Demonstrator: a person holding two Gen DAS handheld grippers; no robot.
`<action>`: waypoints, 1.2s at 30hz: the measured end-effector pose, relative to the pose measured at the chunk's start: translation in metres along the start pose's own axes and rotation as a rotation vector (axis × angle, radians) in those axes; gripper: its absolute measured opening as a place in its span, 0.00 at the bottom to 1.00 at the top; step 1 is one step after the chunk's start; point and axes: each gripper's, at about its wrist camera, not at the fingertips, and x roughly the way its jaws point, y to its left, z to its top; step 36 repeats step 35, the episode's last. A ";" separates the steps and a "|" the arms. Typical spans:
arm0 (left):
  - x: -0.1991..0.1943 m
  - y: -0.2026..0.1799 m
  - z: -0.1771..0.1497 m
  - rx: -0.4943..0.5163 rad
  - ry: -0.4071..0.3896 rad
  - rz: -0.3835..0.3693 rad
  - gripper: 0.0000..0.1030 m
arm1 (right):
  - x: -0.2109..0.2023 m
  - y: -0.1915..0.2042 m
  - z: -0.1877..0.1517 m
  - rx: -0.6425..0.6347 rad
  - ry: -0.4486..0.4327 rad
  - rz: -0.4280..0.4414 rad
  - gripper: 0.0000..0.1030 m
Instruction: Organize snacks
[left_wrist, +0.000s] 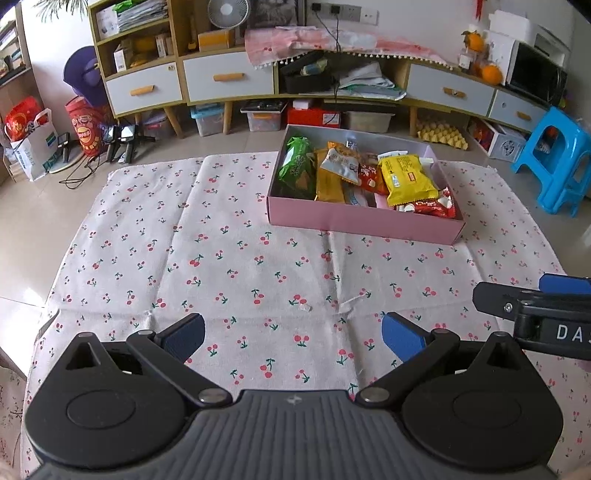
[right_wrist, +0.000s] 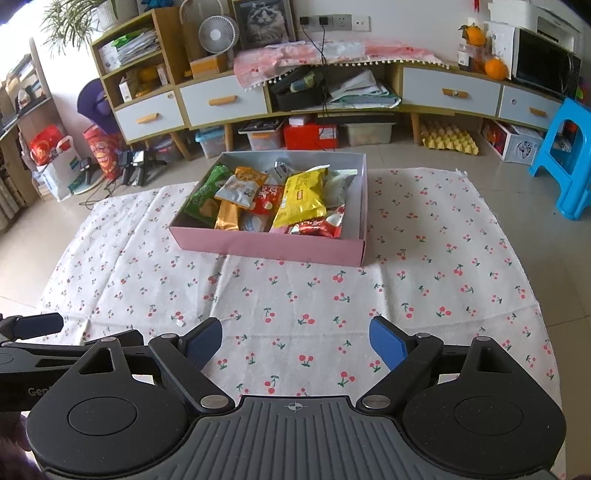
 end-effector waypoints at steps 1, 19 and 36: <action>0.001 -0.001 0.000 0.000 0.003 0.000 0.99 | 0.000 0.000 0.000 0.000 0.002 0.000 0.86; -0.001 0.003 0.002 -0.017 0.017 -0.002 0.99 | 0.000 0.001 0.001 0.009 0.000 -0.004 0.87; 0.000 0.002 0.001 -0.005 0.014 0.004 0.99 | 0.003 0.003 0.000 0.007 0.005 -0.008 0.87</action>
